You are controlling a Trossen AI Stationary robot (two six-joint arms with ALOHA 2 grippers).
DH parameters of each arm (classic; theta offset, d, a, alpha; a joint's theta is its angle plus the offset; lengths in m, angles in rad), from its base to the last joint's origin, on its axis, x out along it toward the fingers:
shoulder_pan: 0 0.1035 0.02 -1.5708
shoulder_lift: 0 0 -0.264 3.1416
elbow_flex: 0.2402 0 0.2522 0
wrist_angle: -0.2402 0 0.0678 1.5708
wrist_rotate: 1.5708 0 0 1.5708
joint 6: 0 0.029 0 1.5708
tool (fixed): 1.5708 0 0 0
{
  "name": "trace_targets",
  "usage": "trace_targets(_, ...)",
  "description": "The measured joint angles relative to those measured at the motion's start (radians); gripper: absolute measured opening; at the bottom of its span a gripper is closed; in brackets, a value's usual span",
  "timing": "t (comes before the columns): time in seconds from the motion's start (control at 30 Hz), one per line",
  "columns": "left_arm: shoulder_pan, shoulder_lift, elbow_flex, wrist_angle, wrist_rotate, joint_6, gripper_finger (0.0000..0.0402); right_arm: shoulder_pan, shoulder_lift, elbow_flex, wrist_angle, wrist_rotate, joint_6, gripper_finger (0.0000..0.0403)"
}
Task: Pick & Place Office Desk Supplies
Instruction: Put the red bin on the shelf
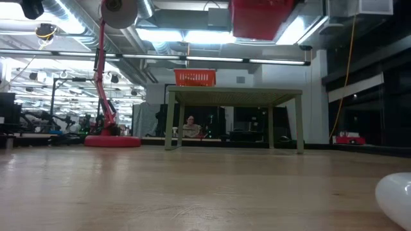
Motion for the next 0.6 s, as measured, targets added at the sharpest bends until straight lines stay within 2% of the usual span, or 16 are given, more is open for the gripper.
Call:
trace_targets(0.13, 0.0, 0.0, 0.0, 0.0, 0.0, -0.003, 0.0216, -0.078, -0.002, 0.069, -0.055, 0.005, -0.208, 0.0001)
trace_targets(0.37, 0.0, 0.0, 0.0, 0.003, 0.001, -0.008, 0.0216, -0.295, -0.03, 0.07, -0.051, -0.038, -0.608, 0.0)
trace_targets(0.5, 0.0, 0.0, 0.0, 0.006, 0.001, -0.01, 0.0216, -0.429, -0.038, 0.069, -0.043, -0.115, -0.751, 0.0)
trace_targets(0.6, 0.0, 0.0, 0.0, 0.006, 0.001, -0.01, 0.0216, -0.516, -0.048, 0.069, 0.012, -0.123, -0.827, 0.0)
